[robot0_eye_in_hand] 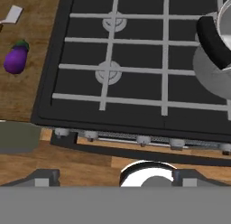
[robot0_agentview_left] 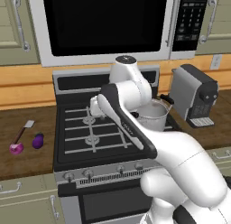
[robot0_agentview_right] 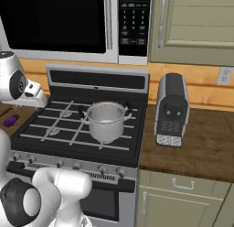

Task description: Put the eggplant and onion in the pot. Retrieve the spatula and lightly stir the vegetables in the pot.

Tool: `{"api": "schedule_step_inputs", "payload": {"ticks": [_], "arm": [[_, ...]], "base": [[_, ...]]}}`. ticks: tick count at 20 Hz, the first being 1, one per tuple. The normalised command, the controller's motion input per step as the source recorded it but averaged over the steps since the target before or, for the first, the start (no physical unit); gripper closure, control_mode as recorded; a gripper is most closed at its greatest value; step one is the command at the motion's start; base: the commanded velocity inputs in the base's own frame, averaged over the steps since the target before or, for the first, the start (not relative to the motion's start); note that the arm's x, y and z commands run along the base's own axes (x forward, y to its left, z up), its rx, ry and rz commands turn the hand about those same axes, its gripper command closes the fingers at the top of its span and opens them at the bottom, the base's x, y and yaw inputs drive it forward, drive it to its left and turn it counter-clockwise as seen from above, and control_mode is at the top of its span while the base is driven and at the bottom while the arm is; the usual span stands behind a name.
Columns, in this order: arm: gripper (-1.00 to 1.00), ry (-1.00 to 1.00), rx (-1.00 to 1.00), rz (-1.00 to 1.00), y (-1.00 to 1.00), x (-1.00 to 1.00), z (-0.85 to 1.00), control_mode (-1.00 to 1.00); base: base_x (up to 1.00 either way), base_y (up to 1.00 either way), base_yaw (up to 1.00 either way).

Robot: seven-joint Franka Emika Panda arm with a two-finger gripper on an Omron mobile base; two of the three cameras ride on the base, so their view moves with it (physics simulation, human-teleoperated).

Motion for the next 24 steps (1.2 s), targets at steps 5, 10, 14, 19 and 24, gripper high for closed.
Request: {"api": "schedule_step_inputs", "payload": {"ticks": [5,10,14,19,24], "arm": [[-1.0,0.01,0.13,0.0,0.92,0.0,-0.46,-1.0],[-1.0,0.08,0.01,0.0,0.82,0.19,-0.47,-1.0],[-1.0,0.09,-0.07,0.0,0.66,0.42,-0.21,-1.0],[-1.0,0.0,-0.08,0.0,0.23,0.09,-0.02,-1.0],[-1.0,0.0,-0.03,0.0,-0.08,0.0,-0.06,-1.0]], "base": [[0.0,0.0,0.0],[0.0,0.0,0.0],[0.0,0.0,0.0],[0.0,0.0,0.0],[0.0,0.0,0.0]]}}
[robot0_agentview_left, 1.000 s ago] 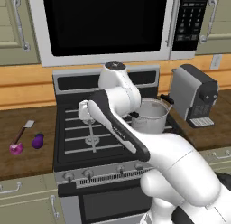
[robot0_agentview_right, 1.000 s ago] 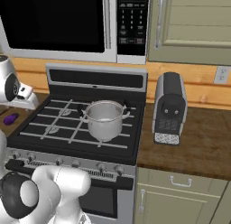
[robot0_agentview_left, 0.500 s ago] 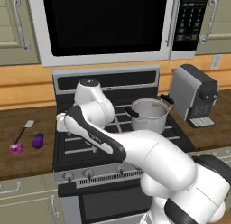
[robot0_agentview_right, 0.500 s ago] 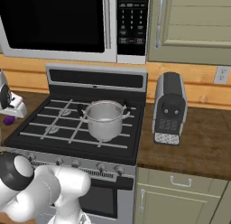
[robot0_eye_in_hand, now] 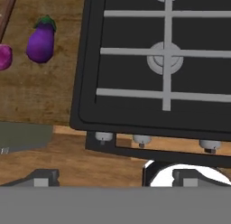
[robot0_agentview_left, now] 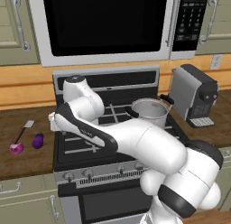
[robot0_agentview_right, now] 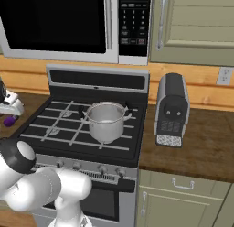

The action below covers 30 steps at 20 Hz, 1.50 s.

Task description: Put the eggplant and onion in the pot. Retrieve the spatula and lightly stir the vegetables in the pot.

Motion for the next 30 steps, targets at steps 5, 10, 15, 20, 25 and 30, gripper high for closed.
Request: {"api": "schedule_step_inputs", "payload": {"ticks": [5,10,15,20,25,30], "arm": [[-1.0,0.0,0.0,0.0,-0.26,-0.1,-0.21,-1.0],[-1.0,0.0,-0.01,0.0,-0.09,-0.16,-0.26,1.0],[-1.0,0.0,0.0,0.0,0.0,0.0,0.0,1.0],[-1.0,0.0,0.0,0.0,0.0,0.0,0.0,1.0],[-1.0,0.0,0.0,0.0,0.0,0.0,0.0,1.0],[-1.0,0.0,0.0,0.0,0.0,0.0,0.0,1.0]], "base": [[0.0,0.0,0.0],[-0.05,-0.01,0.0],[-0.02,0.23,0.0],[-0.21,0.86,0.0],[-0.07,0.45,0.0],[0.0,0.34,0.0]]}}
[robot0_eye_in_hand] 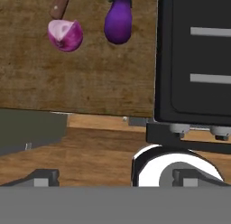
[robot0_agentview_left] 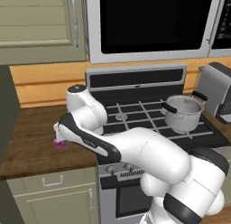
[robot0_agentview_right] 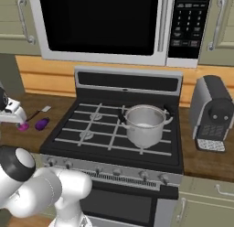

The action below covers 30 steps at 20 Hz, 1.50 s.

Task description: Put the eggplant and onion in the pot. Retrieve the spatula and lightly stir the vegetables in the pot.

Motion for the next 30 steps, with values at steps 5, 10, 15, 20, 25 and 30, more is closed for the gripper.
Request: {"api": "schedule_step_inputs", "payload": {"ticks": [5,10,15,20,25,30], "arm": [[-1.0,0.0,0.0,0.0,0.0,0.0,0.0,1.0],[-1.0,0.0,0.0,0.0,0.0,0.0,0.0,1.0],[-1.0,0.0,0.0,0.0,0.0,0.0,0.0,1.0],[-1.0,0.0,0.0,0.0,0.0,0.0,0.0,1.0],[-1.0,0.0,0.0,0.0,-0.1,0.01,0.0,-1.0],[-1.0,0.0,0.0,0.0,-0.4,0.0,0.0,-1.0]], "base": [[0.0,0.47,0.0],[0.04,0.3,0.0],[0.36,0.21,-0.01],[0.6,0.2,0.0],[0.29,0.02,0.0],[0.0,0.0,0.0]]}}
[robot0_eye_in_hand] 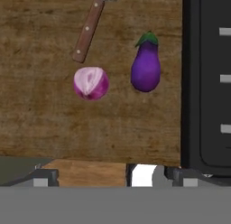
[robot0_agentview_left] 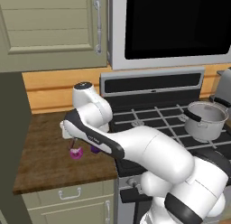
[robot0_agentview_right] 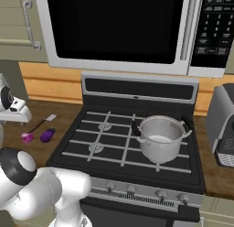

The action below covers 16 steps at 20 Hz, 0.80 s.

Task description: Put the eggplant and onion in the pot. Retrieve the spatula and lightly stir the vegetables in the pot.

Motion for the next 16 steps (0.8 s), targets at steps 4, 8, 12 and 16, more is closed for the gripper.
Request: {"api": "schedule_step_inputs", "payload": {"ticks": [4,8,12,16], "arm": [[-1.0,0.02,0.0,0.0,-0.63,0.0,-0.05,-1.0],[-1.0,0.0,0.0,0.0,-0.54,0.0,-0.19,-1.0],[-1.0,0.0,0.0,0.0,-0.29,0.18,-0.34,-1.0],[-1.0,0.05,0.0,0.02,-0.03,0.42,-0.27,-1.0]], "base": [[0.0,0.0,0.0],[0.0,0.0,0.0],[0.0,0.0,0.0],[0.0,0.0,0.0]]}}
